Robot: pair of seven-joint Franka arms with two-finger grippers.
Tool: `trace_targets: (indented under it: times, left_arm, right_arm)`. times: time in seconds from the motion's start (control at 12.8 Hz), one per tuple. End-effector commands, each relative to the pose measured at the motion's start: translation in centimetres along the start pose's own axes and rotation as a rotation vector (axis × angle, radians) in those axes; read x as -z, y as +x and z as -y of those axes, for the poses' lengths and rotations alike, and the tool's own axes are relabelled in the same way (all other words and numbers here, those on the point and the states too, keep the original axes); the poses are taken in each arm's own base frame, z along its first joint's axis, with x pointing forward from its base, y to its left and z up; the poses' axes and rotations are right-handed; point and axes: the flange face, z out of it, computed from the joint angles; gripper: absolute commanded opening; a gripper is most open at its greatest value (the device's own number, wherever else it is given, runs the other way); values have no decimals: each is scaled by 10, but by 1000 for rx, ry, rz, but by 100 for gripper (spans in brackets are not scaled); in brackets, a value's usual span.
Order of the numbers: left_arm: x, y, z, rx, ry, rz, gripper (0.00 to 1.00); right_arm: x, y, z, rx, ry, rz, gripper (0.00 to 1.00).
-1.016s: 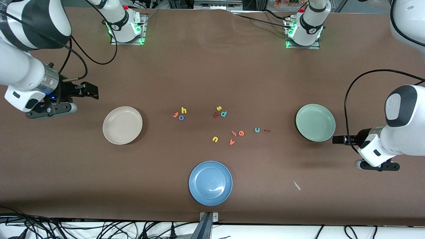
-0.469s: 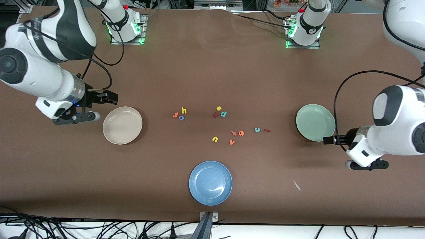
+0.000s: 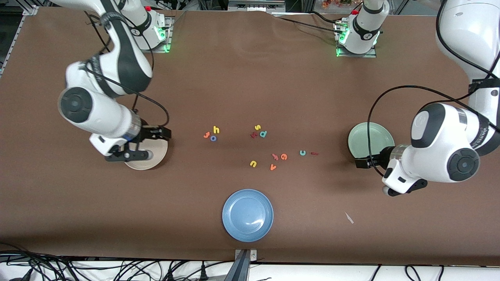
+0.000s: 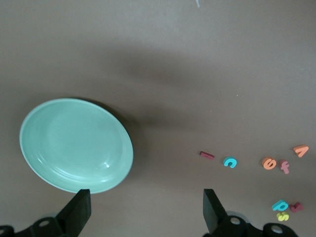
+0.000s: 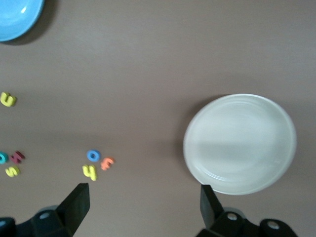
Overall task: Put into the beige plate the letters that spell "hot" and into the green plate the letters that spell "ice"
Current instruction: 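Move the right gripper toward the letters while the left gripper follows, then grasp the orange 5 with the right gripper while the left gripper grasps pink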
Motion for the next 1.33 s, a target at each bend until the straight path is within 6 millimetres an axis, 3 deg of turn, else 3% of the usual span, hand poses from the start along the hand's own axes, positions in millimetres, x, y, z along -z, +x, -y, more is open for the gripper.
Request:
trace_targets:
  times: [0.0, 0.23, 0.39, 0.63, 0.78, 1.17, 1.25]
  left_arm:
    - [-17, -11, -20, 101, -6, 8, 100]
    - [-53, -21, -48, 242, -24, -22, 97]
    - [-74, -29, -64, 336, -43, -36, 96]
    - [-100, -36, -75, 427, -55, -45, 94]
    - [-123, -41, -82, 481, -78, -63, 92]
    - [-176, -62, -92, 536, -102, -90, 85]
    - [-183, -65, -92, 532, -98, -88, 83]
  right_arm:
    - [-19, 4, 27, -46, 35, -23, 99]
    - [-59, -13, 64, -114, 34, -19, 99]
    - [-97, -31, 88, -176, -22, -27, 99]
    - [-138, -51, 87, -208, -30, -35, 99]
    - [-158, -52, 85, -208, -19, -40, 99]
    - [-199, -69, 77, -211, -10, -38, 99]
    - [-199, -70, 77, -215, -9, -40, 99]
